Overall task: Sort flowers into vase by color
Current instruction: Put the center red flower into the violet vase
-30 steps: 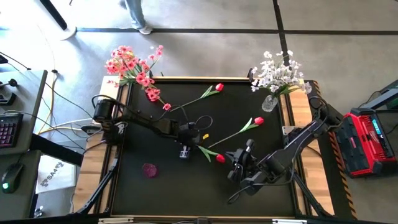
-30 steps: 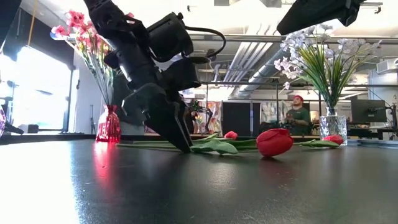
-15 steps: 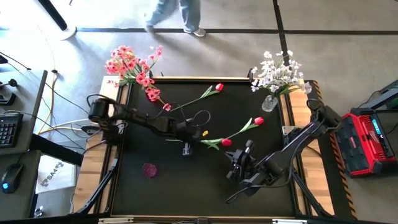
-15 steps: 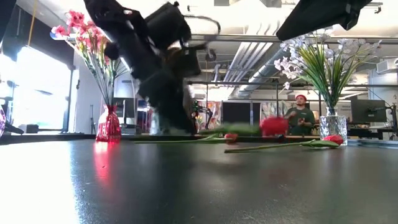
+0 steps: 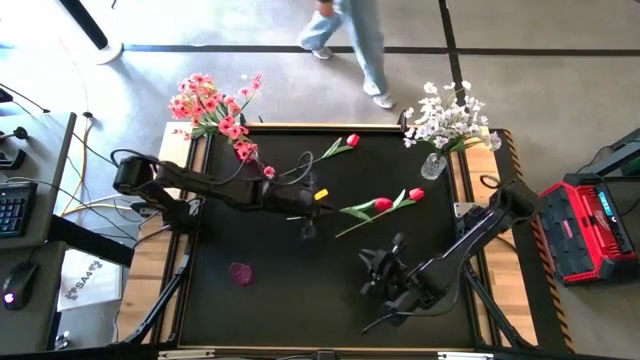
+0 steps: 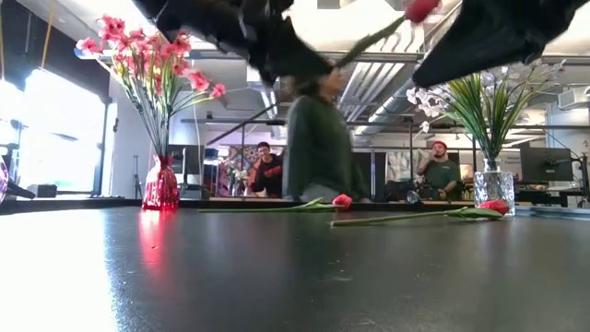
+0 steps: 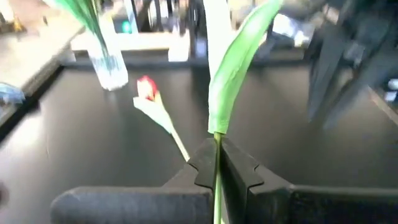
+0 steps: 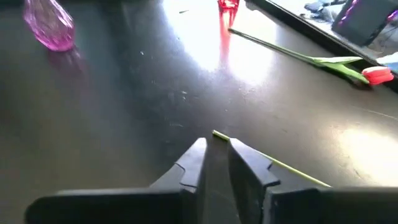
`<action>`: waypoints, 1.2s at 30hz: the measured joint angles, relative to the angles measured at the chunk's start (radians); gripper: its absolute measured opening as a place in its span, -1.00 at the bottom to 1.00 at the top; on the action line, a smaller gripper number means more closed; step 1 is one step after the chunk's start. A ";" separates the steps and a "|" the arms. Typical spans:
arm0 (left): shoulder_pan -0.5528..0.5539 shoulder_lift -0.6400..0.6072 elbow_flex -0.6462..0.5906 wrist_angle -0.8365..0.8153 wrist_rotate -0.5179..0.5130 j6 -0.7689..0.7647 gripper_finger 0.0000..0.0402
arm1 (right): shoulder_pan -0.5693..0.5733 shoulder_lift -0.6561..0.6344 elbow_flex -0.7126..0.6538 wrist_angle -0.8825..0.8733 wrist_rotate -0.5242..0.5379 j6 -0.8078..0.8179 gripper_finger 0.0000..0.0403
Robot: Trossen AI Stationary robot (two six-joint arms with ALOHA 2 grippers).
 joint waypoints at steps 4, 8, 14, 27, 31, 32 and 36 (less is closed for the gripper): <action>0.001 -0.015 0.000 0.092 0.002 0.001 -1.00 | -0.007 0.071 0.000 0.007 0.026 0.002 -0.63; 0.001 -0.012 -0.002 0.125 0.005 0.022 -1.00 | -0.008 0.151 0.000 0.045 0.043 0.000 -0.53; 0.003 -0.004 -0.083 0.195 -0.007 -0.025 -1.00 | -0.031 0.244 0.000 0.118 0.060 0.042 -0.50; 0.002 -0.005 -0.117 0.097 -0.110 -0.050 -1.00 | -0.172 0.298 0.004 0.401 -0.313 -0.376 -0.50; 0.003 -0.005 -0.117 0.091 -0.110 -0.045 -1.00 | -0.166 0.197 0.003 0.294 -0.439 -0.488 -0.50; 0.003 -0.005 -0.117 0.091 -0.110 -0.045 -1.00 | -0.163 0.168 -0.002 0.249 -0.440 -0.496 -0.50; 0.003 -0.005 -0.117 0.094 -0.108 -0.037 -1.00 | -0.153 0.053 -0.077 0.155 -0.395 -0.501 -0.50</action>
